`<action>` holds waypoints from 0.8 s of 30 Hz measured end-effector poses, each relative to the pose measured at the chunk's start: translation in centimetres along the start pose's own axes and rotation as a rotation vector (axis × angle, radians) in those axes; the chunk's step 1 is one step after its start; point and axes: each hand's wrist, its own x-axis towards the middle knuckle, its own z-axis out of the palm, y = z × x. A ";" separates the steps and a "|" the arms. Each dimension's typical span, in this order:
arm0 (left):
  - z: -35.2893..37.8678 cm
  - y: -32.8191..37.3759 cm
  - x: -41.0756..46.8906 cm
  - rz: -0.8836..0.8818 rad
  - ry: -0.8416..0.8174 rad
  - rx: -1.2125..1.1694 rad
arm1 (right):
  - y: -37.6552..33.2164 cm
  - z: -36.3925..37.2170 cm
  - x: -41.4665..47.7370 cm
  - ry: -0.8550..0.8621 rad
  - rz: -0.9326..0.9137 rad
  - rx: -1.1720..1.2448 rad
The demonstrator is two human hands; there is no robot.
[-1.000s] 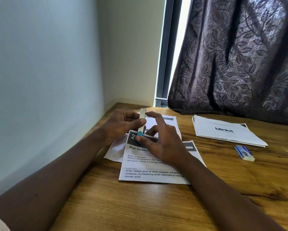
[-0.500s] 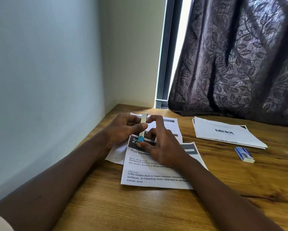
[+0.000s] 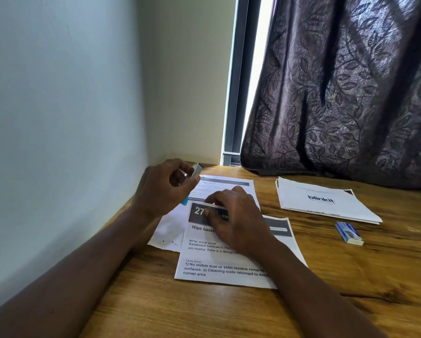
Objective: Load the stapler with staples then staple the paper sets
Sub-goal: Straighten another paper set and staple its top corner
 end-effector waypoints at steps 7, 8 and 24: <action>-0.6 0.0 -0.3 0.043 -0.277 0.204 | 0.5 -0.5 0.2 0.055 0.006 -0.020; -0.4 0.0 -0.2 0.047 -0.330 0.221 | 0.6 -0.7 0.2 0.078 0.016 -0.011; -0.5 4.8 -2.1 0.031 -0.487 -0.335 | 0.9 -3.4 -0.3 0.348 0.031 -0.038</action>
